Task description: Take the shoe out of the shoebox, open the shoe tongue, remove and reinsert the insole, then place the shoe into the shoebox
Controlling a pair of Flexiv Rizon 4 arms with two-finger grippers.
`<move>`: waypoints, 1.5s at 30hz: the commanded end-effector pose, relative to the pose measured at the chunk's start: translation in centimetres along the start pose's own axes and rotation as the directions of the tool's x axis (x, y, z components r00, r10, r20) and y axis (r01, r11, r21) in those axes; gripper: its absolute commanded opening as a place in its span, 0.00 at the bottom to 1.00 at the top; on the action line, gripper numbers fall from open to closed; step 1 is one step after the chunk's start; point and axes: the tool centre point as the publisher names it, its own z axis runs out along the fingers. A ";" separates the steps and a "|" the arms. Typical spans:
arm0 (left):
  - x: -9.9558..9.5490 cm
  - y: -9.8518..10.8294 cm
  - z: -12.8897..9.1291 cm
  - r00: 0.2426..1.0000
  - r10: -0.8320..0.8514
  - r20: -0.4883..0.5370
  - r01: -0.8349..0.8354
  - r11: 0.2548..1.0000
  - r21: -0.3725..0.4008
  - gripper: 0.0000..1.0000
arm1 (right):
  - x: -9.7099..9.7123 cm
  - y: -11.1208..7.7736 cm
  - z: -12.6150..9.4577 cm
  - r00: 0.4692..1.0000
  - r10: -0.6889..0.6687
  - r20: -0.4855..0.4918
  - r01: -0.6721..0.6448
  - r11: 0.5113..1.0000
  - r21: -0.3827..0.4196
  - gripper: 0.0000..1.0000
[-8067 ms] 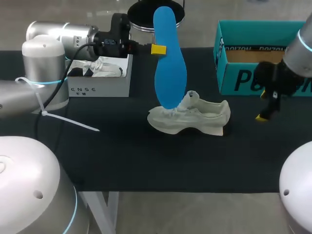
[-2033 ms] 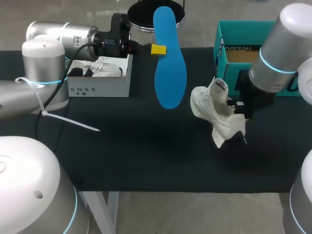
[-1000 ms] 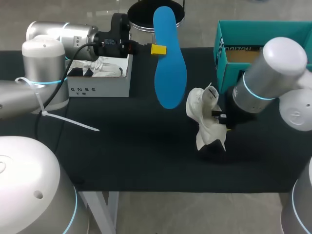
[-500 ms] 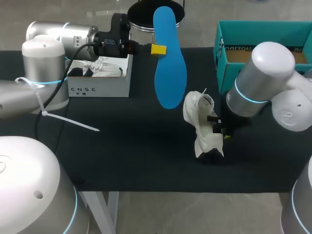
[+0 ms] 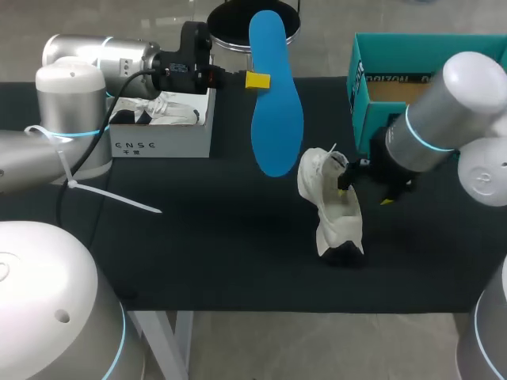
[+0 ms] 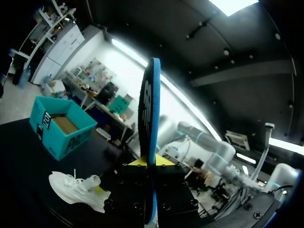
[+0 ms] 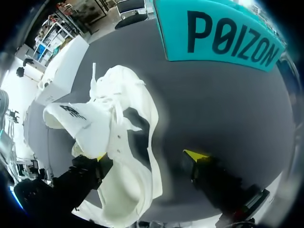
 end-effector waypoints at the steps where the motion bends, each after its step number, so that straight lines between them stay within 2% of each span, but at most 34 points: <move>1: 0.0 0.0 0.1 1.000 0.000 0.003 0.000 1.000 0.000 0.00 | -2.3 0.8 -4.4 0.997 -0.020 -0.074 0.025 0.997 0.072 1.00; 17: 0.0 0.0 0.1 1.000 0.000 0.003 0.000 1.000 0.000 0.00 | -2.3 0.8 -4.4 0.997 -0.020 -0.074 0.025 0.997 0.072 1.00; 18: 0.0 0.0 0.1 1.000 0.000 0.003 0.000 1.000 0.000 0.00 | -3.4 0.9 -5.4 0.992 0.017 -0.124 -0.008 0.997 0.071 1.00; 20: 0.0 0.0 0.1 1.000 0.000 0.003 0.000 1.000 0.000 0.00 | -5.5 1.2 -7.3 0.943 0.130 -0.305 -0.113 0.991 0.072 1.00; 21: 0.0 0.0 0.1 1.000 0.000 0.003 0.000 1.000 0.000 0.00 | -6.3 1.3 -8.1 0.896 0.174 -0.408 -0.153 0.985 0.083 1.00; 22: 0.0 0.0 0.1 1.000 0.000 0.003 0.000 1.000 0.000 0.00 | -7.0 1.4 -8.8 0.824 0.249 -0.510 -0.210 0.968 0.135 1.00; 23: 0.0 0.0 0.1 1.000 0.000 0.003 0.000 1.000 0.000 0.00 | -7.4 1.5 -9.1 0.806 0.258 -0.533 -0.208 0.966 0.153 1.00; 24: 0.0 0.0 0.1 1.000 0.000 0.003 0.000 1.000 0.000 0.00 | -7.7 1.5 -9.4 0.759 0.272 -0.592 -0.201 0.962 0.184 1.00; 25: 0.0 0.0 0.1 1.000 0.000 0.003 0.000 1.000 0.000 0.00 | -7.8 1.5 -9.6 0.685 0.309 -0.660 -0.206 0.951 0.231 1.00; 26: 0.0 0.0 0.1 1.000 0.000 0.003 0.000 1.000 0.000 0.00 | -8.6 1.9 -9.5 0.630 0.339 -0.698 -0.216 0.941 0.262 1.00; 28: 0.0 0.0 0.1 1.000 0.000 0.003 0.000 1.000 0.000 0.00 | -8.9 2.0 -9.3 0.527 0.390 -0.755 -0.220 0.921 0.321 1.00; 31: 0.0 0.0 0.1 1.000 0.000 0.003 0.000 1.000 0.000 0.00 | -8.8 2.3 -8.4 0.446 0.427 -0.787 -0.209 0.904 0.372 1.00; 34: 0.0 0.0 0.1 1.000 0.000 0.003 0.000 1.000 0.000 0.00 | -7.9 2.6 -7.7 0.356 0.439 -0.825 -0.194 0.898 0.394 1.00; 36: 0.0 0.0 0.1 1.000 0.000 0.003 0.000 1.000 0.000 0.00 | -7.4 2.8 -7.3 0.366 0.445 -0.817 -0.193 0.896 0.401 1.00; 37: 0.0 0.0 0.1 1.000 0.000 0.003 0.000 1.000 0.000 0.00 | -6.8 3.0 -7.3 0.330 0.432 -0.839 -0.170 0.902 0.398 1.00; 39: 0.0 0.0 0.1 1.000 0.000 0.003 0.000 1.000 0.000 0.00 | -6.3 3.3 -7.2 0.341 0.432 -0.835 -0.167 0.902 0.398 1.00; 43: 0.0 0.0 0.1 1.000 0.000 0.003 0.000 1.000 0.000 0.00 | -4.3 3.9 -7.5 0.325 0.399 -0.858 -0.119 0.917 0.381 1.00; 45: 0.0 0.0 0.1 1.000 0.000 0.003 0.000 1.000 0.000 0.00 | -3.5 4.0 -7.8 0.351 0.394 -0.850 -0.121 0.919 0.376 1.00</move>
